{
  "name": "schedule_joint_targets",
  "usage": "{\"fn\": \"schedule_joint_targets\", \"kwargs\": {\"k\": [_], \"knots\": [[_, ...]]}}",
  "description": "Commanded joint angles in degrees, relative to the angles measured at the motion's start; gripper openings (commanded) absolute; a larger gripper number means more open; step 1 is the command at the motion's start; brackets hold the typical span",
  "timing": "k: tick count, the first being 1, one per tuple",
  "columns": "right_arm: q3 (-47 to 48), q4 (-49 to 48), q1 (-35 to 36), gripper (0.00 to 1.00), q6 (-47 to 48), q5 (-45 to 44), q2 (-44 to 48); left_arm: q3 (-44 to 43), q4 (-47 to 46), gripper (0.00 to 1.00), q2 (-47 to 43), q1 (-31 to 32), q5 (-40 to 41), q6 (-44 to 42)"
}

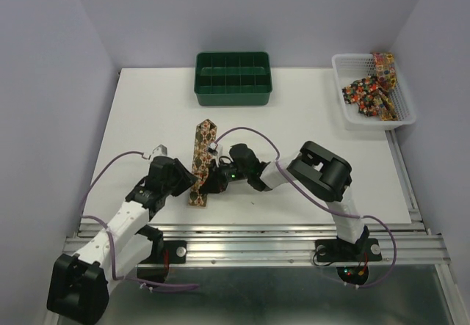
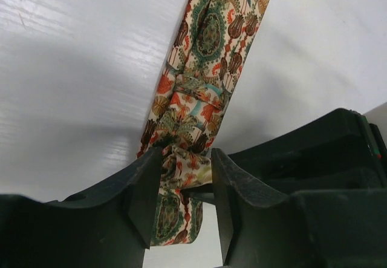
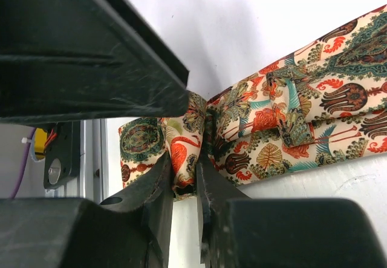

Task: Roll the ties
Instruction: Roll the tie

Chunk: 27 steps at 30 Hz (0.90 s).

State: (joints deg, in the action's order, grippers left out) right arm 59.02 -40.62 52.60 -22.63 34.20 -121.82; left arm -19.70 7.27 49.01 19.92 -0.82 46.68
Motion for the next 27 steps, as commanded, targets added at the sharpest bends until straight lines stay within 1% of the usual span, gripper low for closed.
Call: {"fn": "schedule_joint_targets", "kwargs": {"k": [1,4,9,11,14,19,27], "knots": [[-2.4,5.0,-0.3,0.01,0.1,-7.5,-1.5,1.2,2.1,0.50,-4.9,0.4,-2.3,1.9],[-2.0,5.6,-0.4,0.01,-0.4,-7.0,-1.8,1.6,1.7,0.51,-6.6,0.4,-3.3,1.3],[-2.8,4.4,-1.2,0.01,-1.8,-6.0,-1.6,1.9,1.6,0.50,-3.8,0.4,-4.9,0.8],[-2.9,4.1,-1.5,0.01,-2.5,-5.0,-1.7,1.7,2.5,0.48,-3.3,0.5,-3.7,1.1],[-3.1,3.4,-1.9,0.01,-3.2,-3.6,-2.0,1.3,5.0,0.47,-3.8,0.6,-0.9,3.0],[-3.0,3.2,-2.4,0.01,-4.3,-2.7,-2.6,2.0,4.6,0.48,-4.7,0.6,-1.9,3.1],[-2.2,3.4,-3.1,0.01,-5.6,0.0,-3.5,1.2,3.0,0.48,-2.3,0.6,-3.0,1.1]]}}
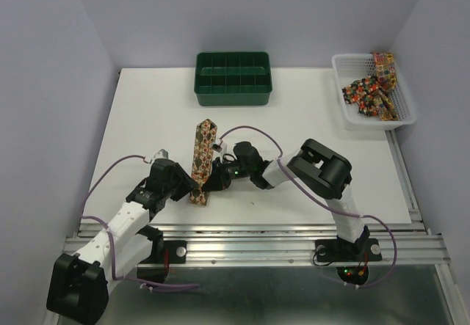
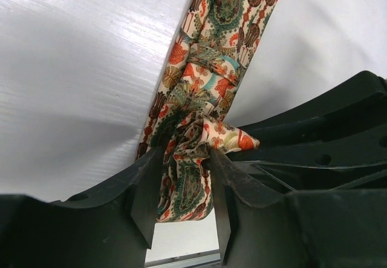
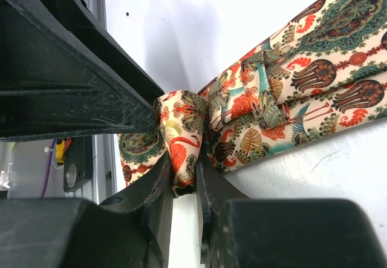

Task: Roll the ties
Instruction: Roll the tie

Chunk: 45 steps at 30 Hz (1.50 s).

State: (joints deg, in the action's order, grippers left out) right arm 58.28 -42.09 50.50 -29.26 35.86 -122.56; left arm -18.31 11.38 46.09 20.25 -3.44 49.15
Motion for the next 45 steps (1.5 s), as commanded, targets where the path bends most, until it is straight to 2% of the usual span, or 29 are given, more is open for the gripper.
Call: {"fn": "schedule_joint_targets", "kwargs": {"k": [1,5,16,24,28,29,31,35,39,43,45], "knots": [[-1.3,4.9,-1.0,0.01,0.9,-1.7,-2.9,-0.3,-1.1,0.48,0.8,0.3,-0.4,-1.3],[-0.8,3.4,-0.9,0.01,-0.3,0.1,-3.6,-0.2,-1.0,0.44,0.5,0.3,-0.3,-1.2],[-0.9,-0.8,-0.8,0.01,-3.6,4.7,-4.8,-1.0,-2.3,0.45,2.8,0.4,-0.1,-2.0],[0.5,1.9,-0.5,0.03,-3.6,3.3,-6.2,-1.5,-3.0,0.43,3.8,0.4,0.2,-2.5],[1.2,5.5,-0.3,0.10,-1.5,0.6,-5.8,-1.6,-3.7,0.38,4.3,0.4,0.3,-2.7],[1.2,6.3,-0.3,0.14,-1.0,0.1,-5.6,-1.7,-3.6,0.34,4.6,0.4,0.2,-3.0],[1.0,8.9,-0.2,0.23,0.0,-3.0,-4.4,-2.4,-2.9,0.33,6.0,0.6,0.1,-3.2],[0.7,12.0,-0.3,0.27,2.9,-6.8,-0.5,-3.3,-1.4,0.28,8.0,0.8,2.1,-2.2],[0.3,12.8,-0.3,0.37,4.6,-7.6,2.9,-3.9,-0.2,0.28,9.1,1.7,3.0,-2.1],[0.6,13.8,-0.2,0.39,6.1,-8.3,5.1,-4.0,-0.2,0.28,9.1,2.4,3.0,-2.1],[0.7,14.0,-0.2,0.43,6.8,-9.0,5.9,-4.0,0.0,0.28,9.0,2.9,2.9,-2.0]]}}
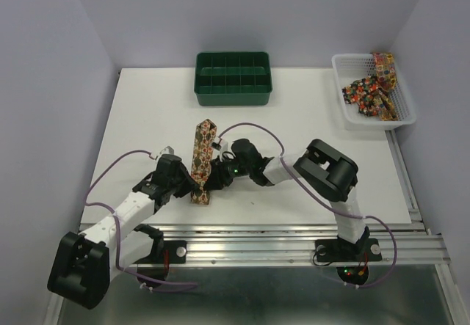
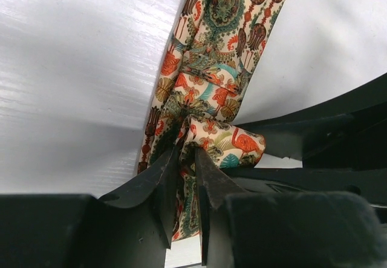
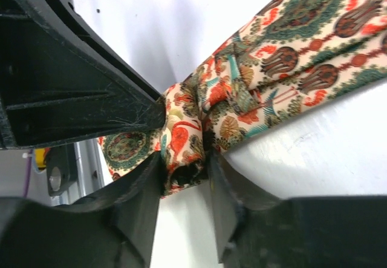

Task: Roll the ties
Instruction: Roll the tie

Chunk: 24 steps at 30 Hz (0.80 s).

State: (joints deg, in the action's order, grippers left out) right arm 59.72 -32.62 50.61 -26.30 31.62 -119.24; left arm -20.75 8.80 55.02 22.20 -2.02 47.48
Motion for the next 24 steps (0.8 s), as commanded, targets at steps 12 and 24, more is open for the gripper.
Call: {"fn": "schedule_joint_targets", "kwargs": {"k": [12,24], "knots": [[-0.8,4.1,-0.3,0.53,9.2,-3.6,8.0,-1.6,2.7,0.28,0.1,1.7,3.5,-0.2],[-8.6,-3.7,0.3,0.73,30.9,1.3,18.3,-1.7,2.8,0.28,0.3,1.8,3.6,-0.1]]}}
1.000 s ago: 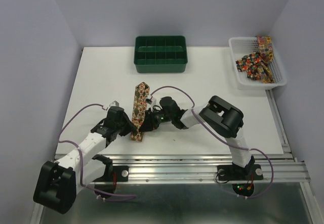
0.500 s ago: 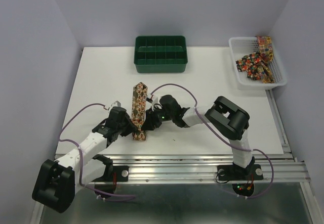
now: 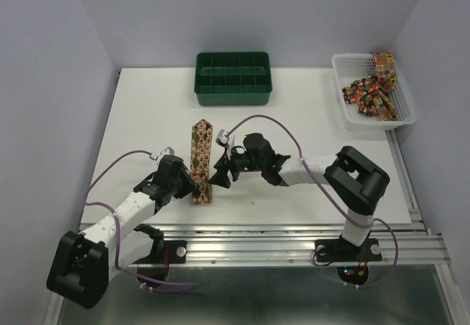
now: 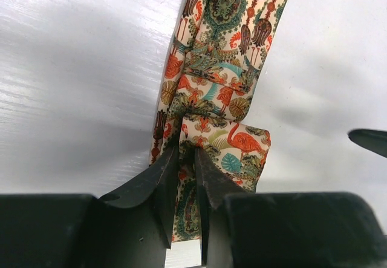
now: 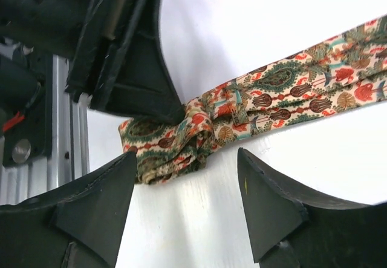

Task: Roll the ties
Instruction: Roll the tie

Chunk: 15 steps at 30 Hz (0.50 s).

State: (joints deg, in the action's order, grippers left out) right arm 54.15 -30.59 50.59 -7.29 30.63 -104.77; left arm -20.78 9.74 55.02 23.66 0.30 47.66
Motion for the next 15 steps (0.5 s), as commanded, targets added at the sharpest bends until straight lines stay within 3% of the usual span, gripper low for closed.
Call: {"fn": "schedule_joint_targets", "kwargs": {"k": [1,5,9,15], "knots": [[-4.7,-6.6,1.2,0.75,14.6,2.2,4.6,-1.7,2.0,0.28,0.3,0.3,1.3,-0.4],[-8.1,-7.7,5.2,0.78,30.9,1.9,6.6,-1.9,2.0,0.28,0.5,0.5,1.2,-0.4],[-8.2,-4.7,9.0,0.84,41.4,-0.2,6.1,-1.7,2.1,0.28,0.3,0.6,1.3,-0.3],[-7.9,-1.6,11.6,0.89,50.2,-2.8,5.3,-1.8,2.2,0.28,0.4,0.8,1.1,-0.3]]}}
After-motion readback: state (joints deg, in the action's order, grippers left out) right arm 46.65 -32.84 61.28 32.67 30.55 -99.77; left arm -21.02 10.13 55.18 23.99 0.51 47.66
